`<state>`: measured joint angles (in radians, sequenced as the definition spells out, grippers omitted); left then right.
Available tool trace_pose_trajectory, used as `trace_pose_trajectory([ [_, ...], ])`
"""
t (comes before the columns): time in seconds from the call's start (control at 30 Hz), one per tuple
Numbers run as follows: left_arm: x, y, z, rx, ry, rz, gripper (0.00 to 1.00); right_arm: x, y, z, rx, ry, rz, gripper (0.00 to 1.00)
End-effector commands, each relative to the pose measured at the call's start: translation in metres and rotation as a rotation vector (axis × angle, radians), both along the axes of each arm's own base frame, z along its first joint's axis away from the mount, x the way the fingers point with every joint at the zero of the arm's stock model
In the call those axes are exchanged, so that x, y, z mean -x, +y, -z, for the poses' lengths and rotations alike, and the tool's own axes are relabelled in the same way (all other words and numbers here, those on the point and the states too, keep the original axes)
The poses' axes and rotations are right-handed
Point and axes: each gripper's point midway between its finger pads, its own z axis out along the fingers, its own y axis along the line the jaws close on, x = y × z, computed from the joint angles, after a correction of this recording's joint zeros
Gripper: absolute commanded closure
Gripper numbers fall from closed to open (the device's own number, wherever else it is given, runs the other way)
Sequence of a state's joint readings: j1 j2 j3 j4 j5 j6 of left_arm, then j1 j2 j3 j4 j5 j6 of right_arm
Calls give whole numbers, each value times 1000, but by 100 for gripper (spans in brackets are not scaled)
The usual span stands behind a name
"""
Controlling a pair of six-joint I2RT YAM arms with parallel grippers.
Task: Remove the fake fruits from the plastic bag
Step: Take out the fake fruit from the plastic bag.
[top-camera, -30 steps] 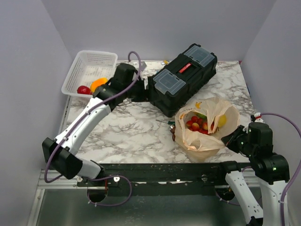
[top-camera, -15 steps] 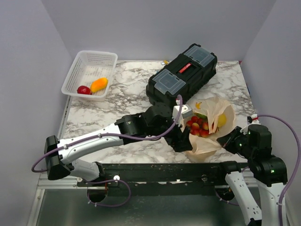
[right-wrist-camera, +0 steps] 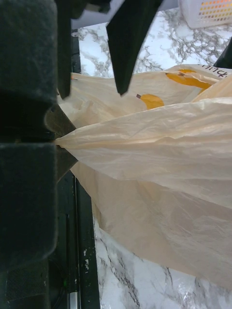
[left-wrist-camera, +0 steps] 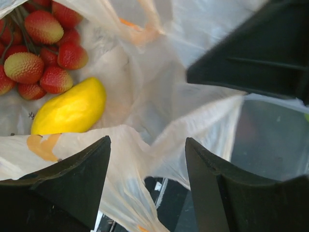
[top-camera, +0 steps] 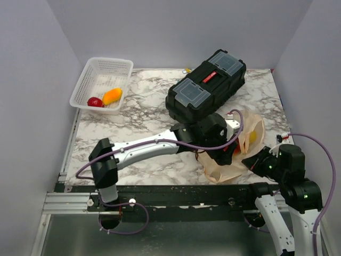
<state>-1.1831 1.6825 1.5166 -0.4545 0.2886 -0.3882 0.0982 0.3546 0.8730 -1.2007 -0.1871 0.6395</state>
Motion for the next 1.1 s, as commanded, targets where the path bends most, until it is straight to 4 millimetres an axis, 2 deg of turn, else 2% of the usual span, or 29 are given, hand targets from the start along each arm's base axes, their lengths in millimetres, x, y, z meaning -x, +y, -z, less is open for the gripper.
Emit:
trace_pose_trajectory([
  [0.0,-24,-12,24,-124,-42,-64,38,4,-1,3,9,23,-4,99],
  [0.13,-41,-16,48,-189,-80,-108,37,2,-1,-3,10,9,-5,99],
  [0.33,-62,-18,80,-298,-132,-66,38,-1,-5,-7,39,2,-4,99],
  [0.43,-74,-15,91,-336,-165,-56,38,-1,-5,-7,43,3,-6,99],
  [0.6,-82,-16,111,-359,-166,-22,38,1,-7,-7,56,5,-1,99],
  [0.73,-85,-10,128,-395,-177,10,35,2,-9,-8,63,2,3,99],
  [0.9,-85,-2,139,-417,-209,48,22,3,-9,-9,63,2,4,99],
  [1.07,-73,-3,147,-417,-193,128,17,0,-8,-8,61,-2,-3,99],
])
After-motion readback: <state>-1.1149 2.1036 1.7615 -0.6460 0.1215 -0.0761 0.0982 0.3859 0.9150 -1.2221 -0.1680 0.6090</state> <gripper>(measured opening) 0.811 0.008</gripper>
